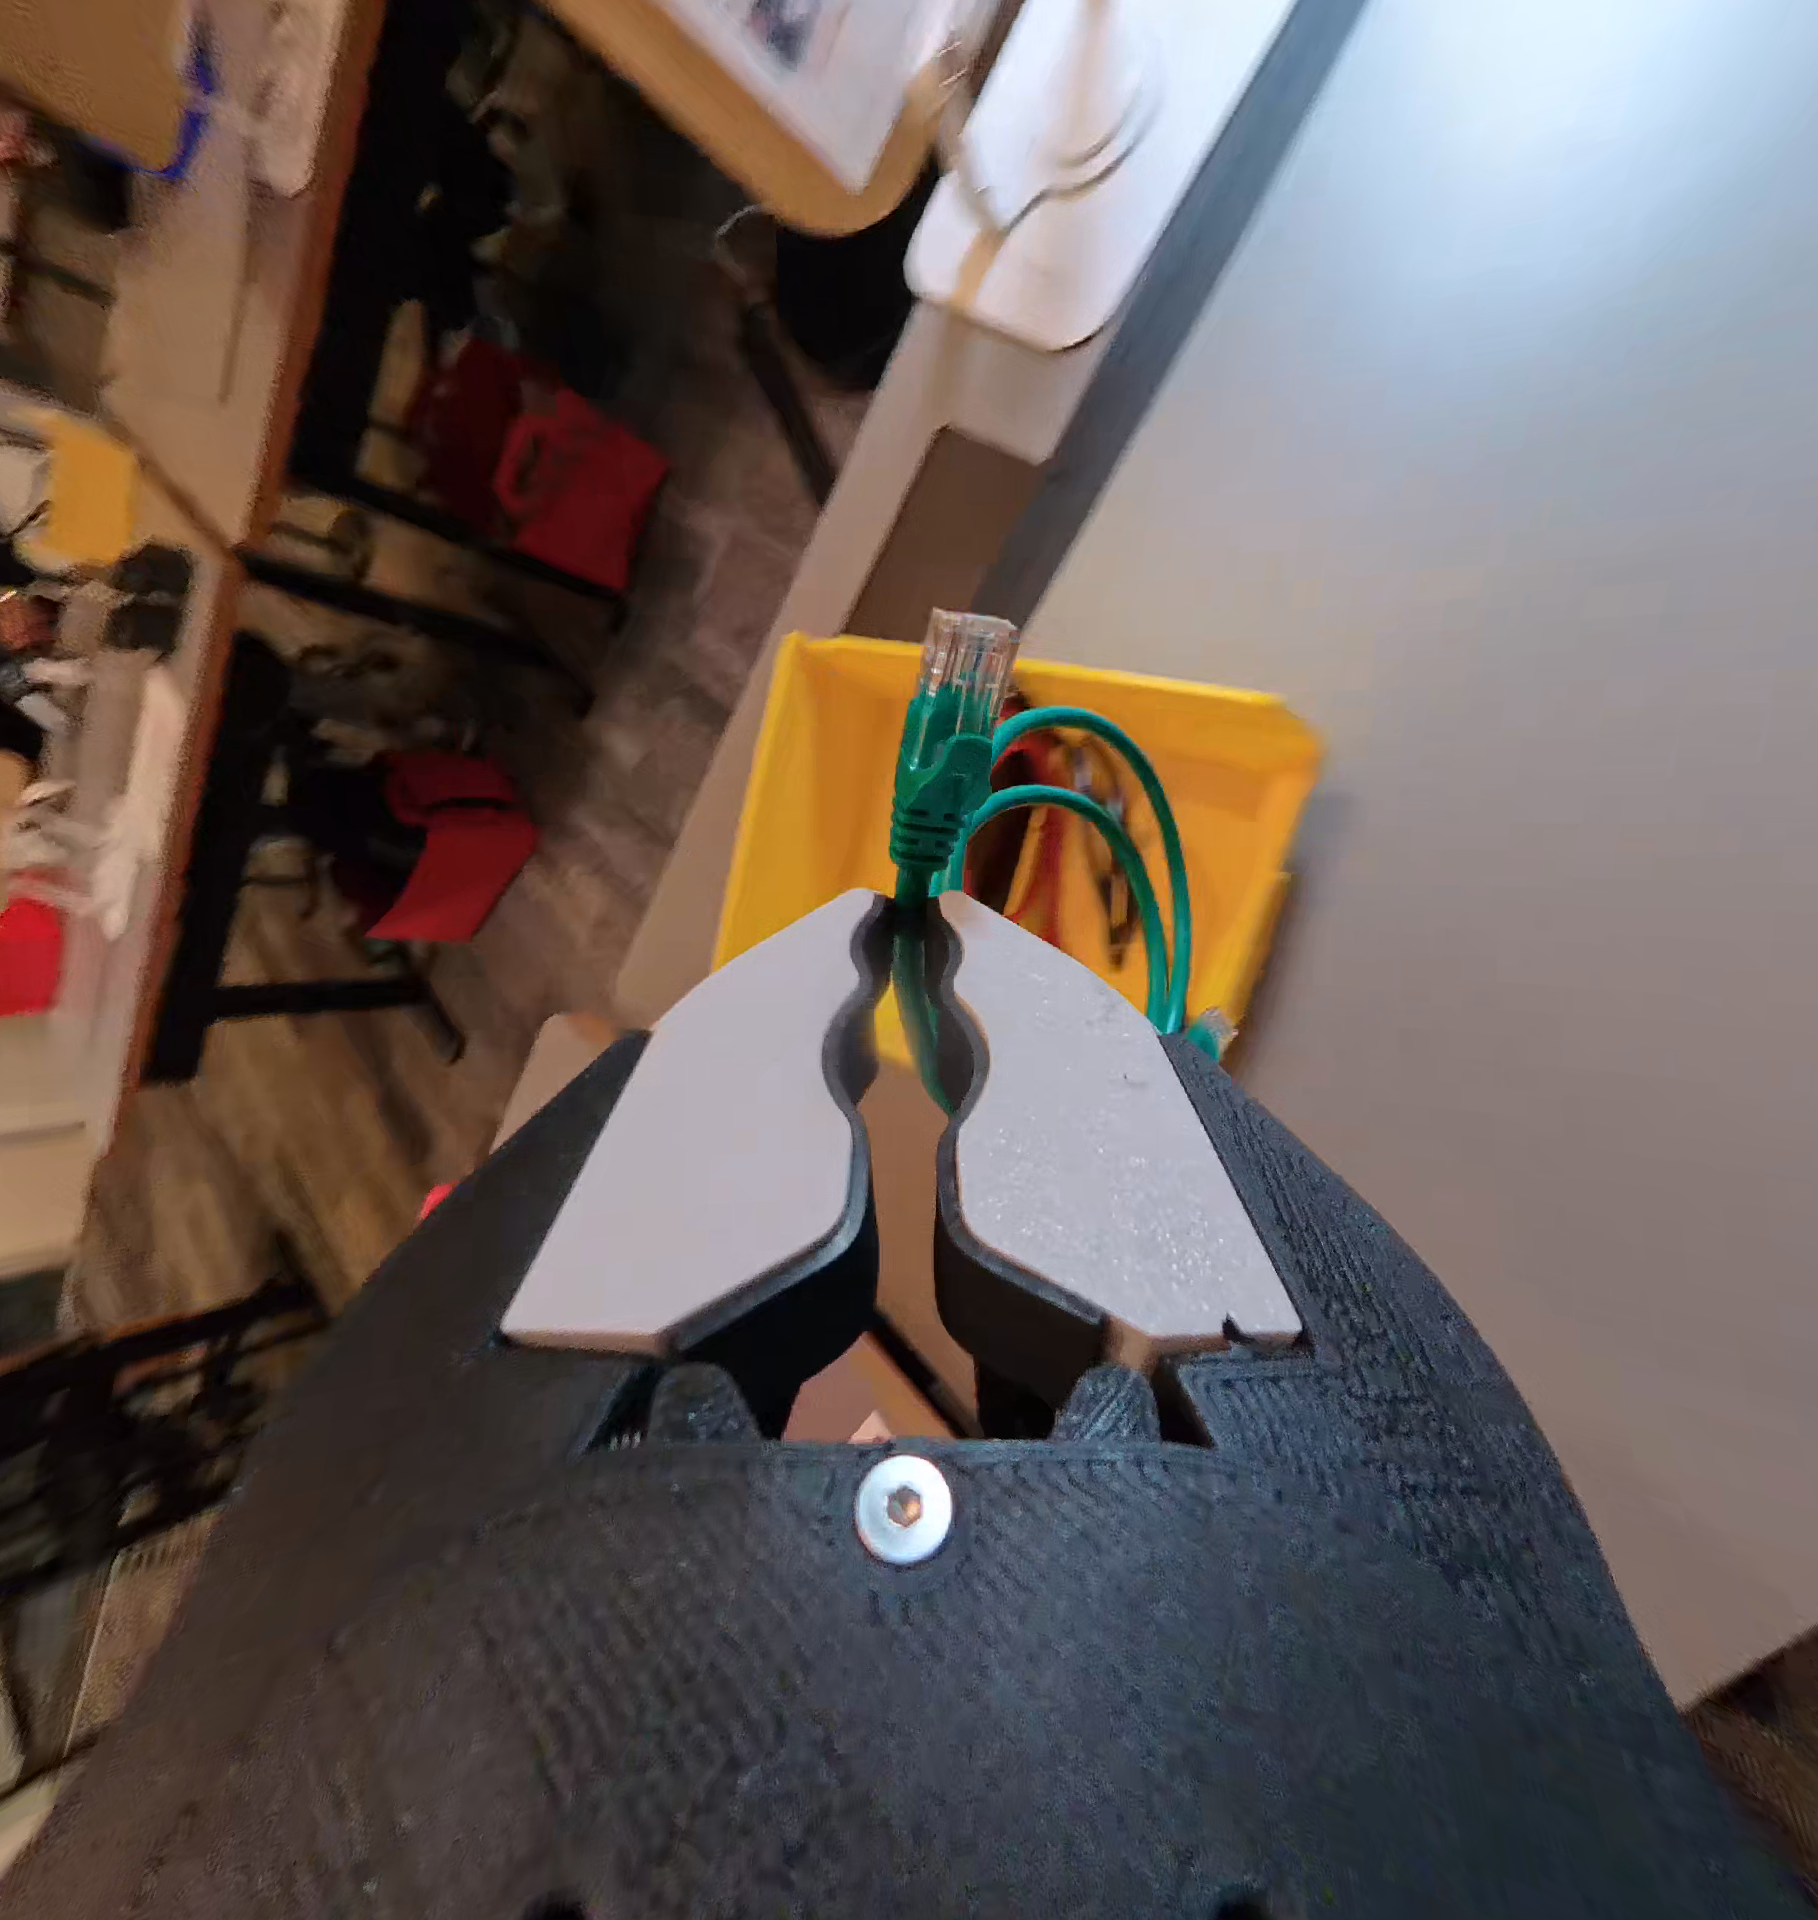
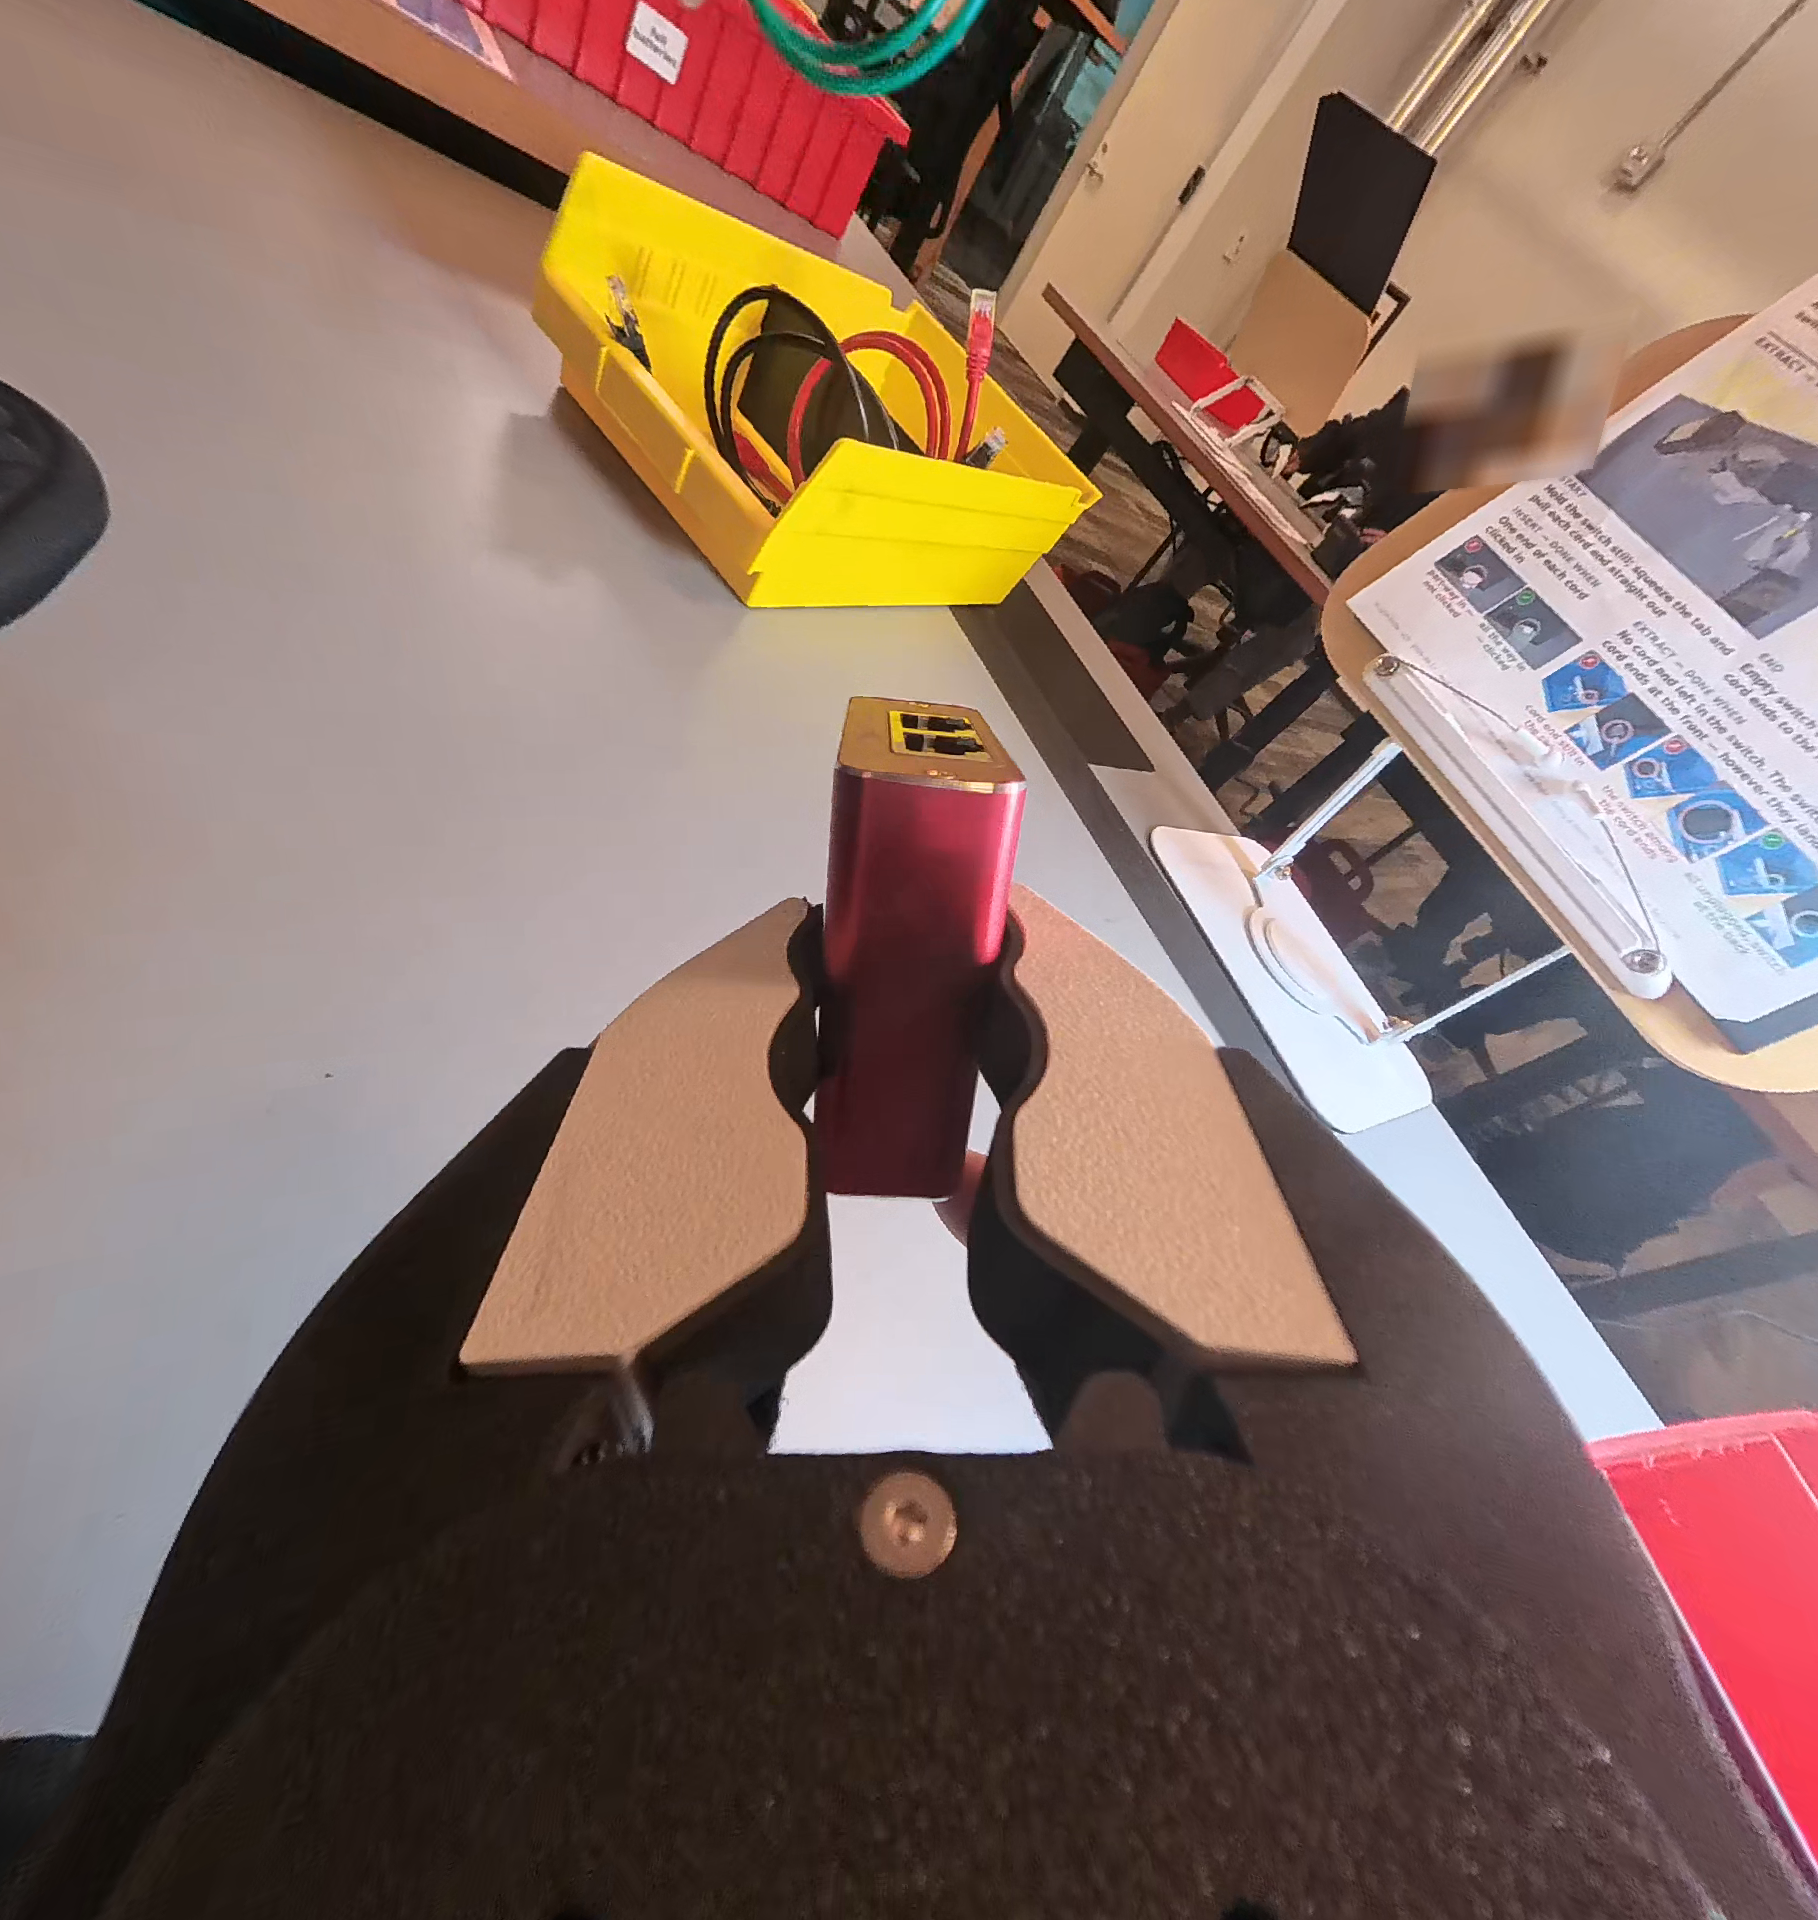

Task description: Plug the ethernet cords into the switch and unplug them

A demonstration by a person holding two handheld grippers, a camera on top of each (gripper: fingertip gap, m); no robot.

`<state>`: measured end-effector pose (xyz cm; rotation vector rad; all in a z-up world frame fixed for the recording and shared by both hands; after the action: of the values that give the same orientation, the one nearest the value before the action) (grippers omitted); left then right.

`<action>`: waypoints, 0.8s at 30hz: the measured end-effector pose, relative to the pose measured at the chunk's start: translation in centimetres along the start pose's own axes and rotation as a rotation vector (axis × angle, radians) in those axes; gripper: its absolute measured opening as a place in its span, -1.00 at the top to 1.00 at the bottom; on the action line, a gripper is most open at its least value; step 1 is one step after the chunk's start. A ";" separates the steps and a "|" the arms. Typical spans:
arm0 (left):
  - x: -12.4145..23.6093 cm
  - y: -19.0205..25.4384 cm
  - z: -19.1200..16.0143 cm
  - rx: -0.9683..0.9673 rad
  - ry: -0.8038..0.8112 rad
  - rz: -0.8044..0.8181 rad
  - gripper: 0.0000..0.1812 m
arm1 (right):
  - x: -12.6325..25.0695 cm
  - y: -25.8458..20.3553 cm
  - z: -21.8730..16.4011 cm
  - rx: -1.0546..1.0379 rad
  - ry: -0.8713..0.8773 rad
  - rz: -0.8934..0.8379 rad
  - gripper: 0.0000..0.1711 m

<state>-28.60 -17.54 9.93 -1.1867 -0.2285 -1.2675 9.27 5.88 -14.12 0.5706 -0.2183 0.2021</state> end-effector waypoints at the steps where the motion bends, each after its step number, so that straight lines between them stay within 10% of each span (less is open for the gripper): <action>1: -0.4 1.4 0.6 -0.022 0.014 -0.049 0.94 | 0.1 0.1 0.0 0.004 0.001 -0.004 0.68; 13: -20.1 27.1 5.1 -0.055 0.247 -0.831 0.93 | -0.5 -0.4 -3.0 0.166 -0.131 -0.046 0.68; 24: -24.7 32.1 7.9 0.027 0.377 -0.737 0.91 | -2.6 -1.4 -8.0 0.353 -0.305 -0.049 0.67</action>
<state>-7.81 -1.53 -21.91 -0.8303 -0.4226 -2.0926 8.30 8.83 -22.04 0.9579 -0.4695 0.1046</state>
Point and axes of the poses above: each gripper's, where its closed fingertips meet, x back along the fingers, z out of its top, y = z × x across the jaws, the point moved 8 cm from there along x, back along the fingers, and after that the axes turned 1 degree about z, right-handed, at the moved point
